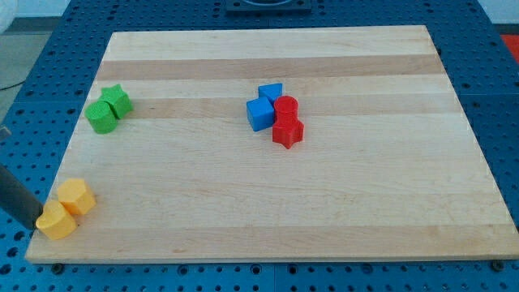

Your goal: Push the yellow heart to the right side of the yellow hexagon

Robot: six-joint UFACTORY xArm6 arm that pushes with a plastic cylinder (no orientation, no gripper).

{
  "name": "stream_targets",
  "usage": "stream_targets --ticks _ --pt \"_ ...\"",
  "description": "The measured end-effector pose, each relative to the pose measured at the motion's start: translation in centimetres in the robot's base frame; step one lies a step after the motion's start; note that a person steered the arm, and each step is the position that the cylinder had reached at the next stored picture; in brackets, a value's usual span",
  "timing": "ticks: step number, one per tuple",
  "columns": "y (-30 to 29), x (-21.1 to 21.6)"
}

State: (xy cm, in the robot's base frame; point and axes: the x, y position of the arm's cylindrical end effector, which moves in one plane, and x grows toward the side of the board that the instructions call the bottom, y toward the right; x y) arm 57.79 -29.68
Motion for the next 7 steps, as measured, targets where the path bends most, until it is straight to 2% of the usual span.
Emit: stream_targets --ticks 3,5,7 --pt "3.7 0.1" --pt "3.7 2.4" --pt "10.6 2.3"
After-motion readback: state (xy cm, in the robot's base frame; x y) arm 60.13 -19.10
